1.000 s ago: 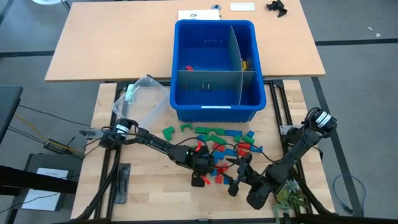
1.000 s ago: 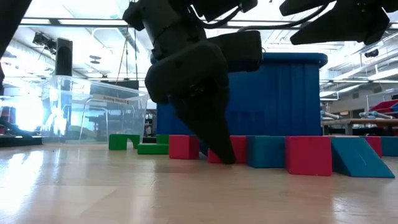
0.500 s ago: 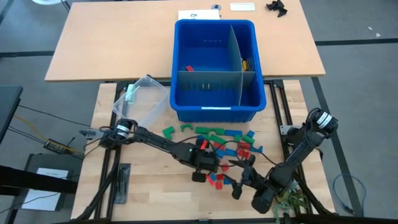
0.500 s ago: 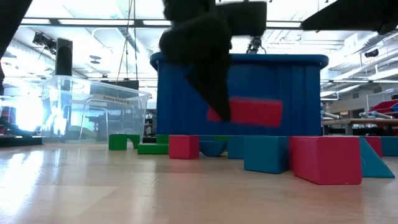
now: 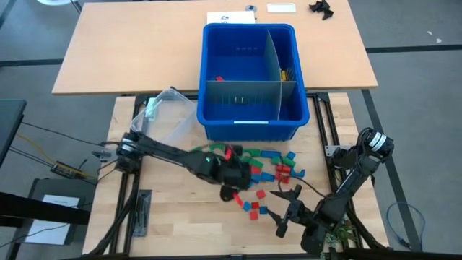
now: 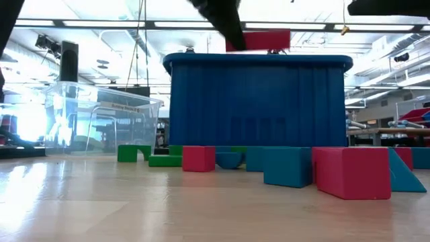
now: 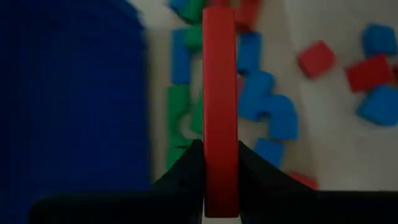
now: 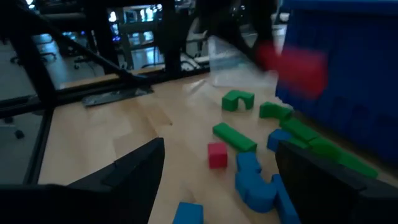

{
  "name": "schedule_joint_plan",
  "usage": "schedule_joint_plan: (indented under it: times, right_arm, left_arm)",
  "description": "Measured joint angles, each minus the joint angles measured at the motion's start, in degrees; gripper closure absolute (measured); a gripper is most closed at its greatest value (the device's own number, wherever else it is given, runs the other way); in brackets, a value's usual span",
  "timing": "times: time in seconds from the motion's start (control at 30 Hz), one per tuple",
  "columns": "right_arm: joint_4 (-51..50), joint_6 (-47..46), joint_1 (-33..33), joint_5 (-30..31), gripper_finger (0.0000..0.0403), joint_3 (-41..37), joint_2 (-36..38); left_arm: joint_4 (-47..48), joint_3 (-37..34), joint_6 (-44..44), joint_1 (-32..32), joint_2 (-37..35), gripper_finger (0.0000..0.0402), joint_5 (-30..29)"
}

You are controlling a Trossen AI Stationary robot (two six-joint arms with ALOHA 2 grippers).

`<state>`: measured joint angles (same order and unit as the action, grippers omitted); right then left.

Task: Sort blocks
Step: Put the red block into the blue bin

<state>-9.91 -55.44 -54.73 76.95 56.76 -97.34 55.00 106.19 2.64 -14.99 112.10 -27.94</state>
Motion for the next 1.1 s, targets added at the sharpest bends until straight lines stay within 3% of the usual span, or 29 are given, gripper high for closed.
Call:
schedule_joint_plan:
  times: [0.3, 0.43, 0.53, 0.7, 1.1]
  right_arm:
    - [0.46, -0.47, 2.48, -9.34, 0.0096, 0.01, 0.24]
    - [0.46, -0.64, 4.18, -14.43, 0.0096, 0.01, 0.24]
    - [0.44, -0.62, 4.89, -14.96, 0.0096, 0.01, 0.24]
    - [-0.58, -1.79, 5.52, -16.40, 0.0096, 0.01, 0.24]
    - [-1.25, -6.45, 5.54, -17.22, 0.0096, -1.17, 0.26]
  left_arm:
    - [-9.94, 0.00, 6.49, 9.19, -10.38, 0.0339, -1.98]
    - [-17.15, 0.00, 9.91, 15.36, -14.02, 0.0339, -1.08]
    - [-22.16, 0.09, 11.82, 21.12, -15.22, 0.0339, 0.64]
    - [-25.63, 0.07, 12.11, 31.16, -14.94, 0.0339, 5.76]
    - [-25.99, 0.00, 11.88, 48.74, -9.51, 0.0338, 9.37]
